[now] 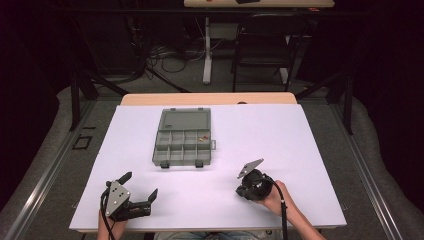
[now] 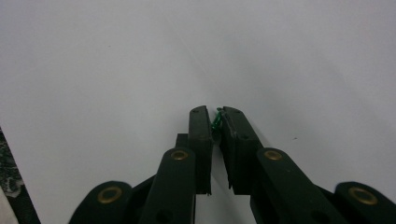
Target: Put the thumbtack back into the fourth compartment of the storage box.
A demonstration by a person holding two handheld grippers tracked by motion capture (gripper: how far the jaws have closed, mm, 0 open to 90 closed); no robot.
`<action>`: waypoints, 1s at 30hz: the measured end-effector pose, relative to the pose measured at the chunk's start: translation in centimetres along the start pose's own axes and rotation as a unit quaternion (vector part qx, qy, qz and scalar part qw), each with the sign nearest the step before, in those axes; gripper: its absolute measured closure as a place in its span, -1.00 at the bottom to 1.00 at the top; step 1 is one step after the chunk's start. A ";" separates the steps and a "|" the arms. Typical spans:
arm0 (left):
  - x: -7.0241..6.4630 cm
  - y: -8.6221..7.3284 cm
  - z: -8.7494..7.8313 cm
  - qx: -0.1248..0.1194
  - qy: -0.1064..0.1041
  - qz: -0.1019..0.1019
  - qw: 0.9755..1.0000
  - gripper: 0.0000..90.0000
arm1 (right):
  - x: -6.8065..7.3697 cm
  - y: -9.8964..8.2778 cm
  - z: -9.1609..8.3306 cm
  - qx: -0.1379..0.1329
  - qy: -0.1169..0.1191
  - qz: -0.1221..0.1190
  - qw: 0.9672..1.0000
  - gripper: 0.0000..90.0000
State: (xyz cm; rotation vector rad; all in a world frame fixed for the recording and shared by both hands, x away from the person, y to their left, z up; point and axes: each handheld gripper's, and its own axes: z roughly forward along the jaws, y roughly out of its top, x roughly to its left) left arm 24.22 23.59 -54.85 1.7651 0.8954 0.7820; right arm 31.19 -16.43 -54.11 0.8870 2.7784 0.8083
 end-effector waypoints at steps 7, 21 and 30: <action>0.0 0.0 0.0 0.002 -0.003 0.001 1.000 -0.99 | -0.8 -0.1 -0.1 -0.018 0.017 0.019 1.000 0.84; 0.0 0.0 0.0 0.001 -0.003 0.001 1.000 -0.99 | -1.3 0.0 -0.1 -0.025 0.001 0.020 1.000 0.81; 0.0 0.0 0.0 0.003 -0.002 0.001 1.000 -0.99 | -1.2 0.1 -0.4 -0.030 -0.004 0.020 0.999 0.63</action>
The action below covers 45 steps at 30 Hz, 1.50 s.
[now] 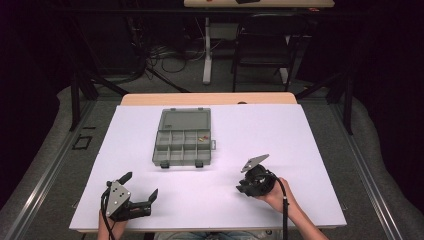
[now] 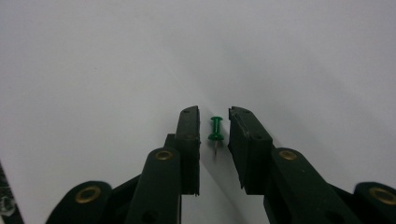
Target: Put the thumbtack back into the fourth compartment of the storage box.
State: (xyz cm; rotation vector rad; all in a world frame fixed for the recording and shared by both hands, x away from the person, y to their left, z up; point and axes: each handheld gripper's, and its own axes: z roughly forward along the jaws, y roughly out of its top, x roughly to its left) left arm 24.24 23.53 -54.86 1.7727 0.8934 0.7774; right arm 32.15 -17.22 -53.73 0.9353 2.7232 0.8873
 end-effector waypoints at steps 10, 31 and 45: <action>-0.1 0.0 -0.1 -0.003 0.000 0.000 1.000 -0.99 | 0.4 0.0 0.8 0.011 -0.024 -0.009 1.000 0.84; -0.2 0.1 -0.2 -0.007 -0.011 0.002 1.000 -0.99 | 0.4 0.6 -0.7 -0.022 -0.035 -0.013 0.999 0.86; -0.2 0.1 -0.2 -0.004 -0.002 0.004 1.000 -0.99 | -0.7 1.7 -2.0 -0.052 -0.054 -0.009 0.997 0.86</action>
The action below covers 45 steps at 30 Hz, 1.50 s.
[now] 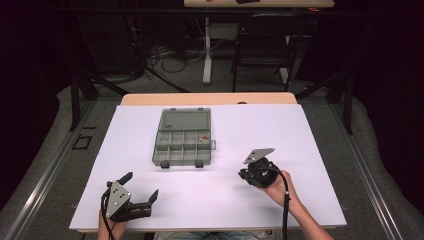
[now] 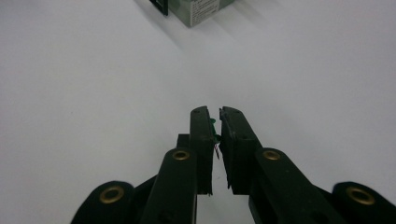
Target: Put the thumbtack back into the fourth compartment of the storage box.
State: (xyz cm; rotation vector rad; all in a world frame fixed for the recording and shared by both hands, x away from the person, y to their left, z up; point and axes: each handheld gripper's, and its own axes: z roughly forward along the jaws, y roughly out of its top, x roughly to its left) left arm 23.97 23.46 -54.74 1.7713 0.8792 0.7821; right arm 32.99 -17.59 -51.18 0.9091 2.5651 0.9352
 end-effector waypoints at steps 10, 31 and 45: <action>0.1 -0.1 0.0 0.001 -0.002 -0.001 1.000 -0.99 | -0.5 2.8 0.3 -0.016 0.000 -0.007 1.000 0.86; 0.2 -0.1 -0.1 0.001 0.000 -0.003 1.000 -0.99 | -2.3 13.5 4.8 -0.028 -0.012 -0.043 0.999 0.86; 0.2 -0.1 -0.2 -0.001 0.001 -0.002 1.000 -0.99 | -4.1 15.8 11.9 0.016 -0.006 -0.012 1.000 0.83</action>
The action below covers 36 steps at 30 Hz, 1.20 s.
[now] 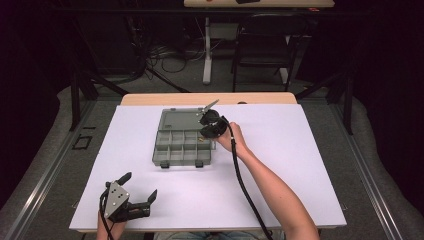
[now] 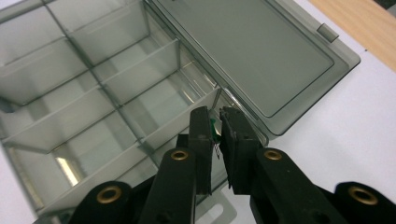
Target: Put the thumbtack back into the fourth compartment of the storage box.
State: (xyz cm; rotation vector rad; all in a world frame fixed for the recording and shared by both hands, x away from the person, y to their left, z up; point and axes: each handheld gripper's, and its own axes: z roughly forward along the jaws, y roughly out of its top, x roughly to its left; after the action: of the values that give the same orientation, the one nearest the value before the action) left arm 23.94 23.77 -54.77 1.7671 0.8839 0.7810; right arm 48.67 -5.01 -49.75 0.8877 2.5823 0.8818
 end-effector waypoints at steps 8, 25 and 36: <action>0.0 0.0 0.0 -0.001 -0.003 -0.001 1.000 -0.99 | -0.5 -0.2 -0.4 -0.009 0.006 0.025 1.000 0.27; -0.1 0.0 0.2 0.000 -0.003 -0.001 1.000 -0.99 | -0.1 -5.9 -6.8 -0.059 0.053 0.043 0.996 -0.89; -0.1 0.0 0.2 0.003 -0.003 0.001 1.000 -0.99 | 0.9 -11.5 -10.8 -0.098 0.046 0.040 0.993 -1.00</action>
State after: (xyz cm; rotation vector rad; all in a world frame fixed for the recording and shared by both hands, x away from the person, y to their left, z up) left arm 24.08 23.62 -54.84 1.7757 0.8821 0.7745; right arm 38.03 -16.64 -48.64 0.9184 2.4949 1.2014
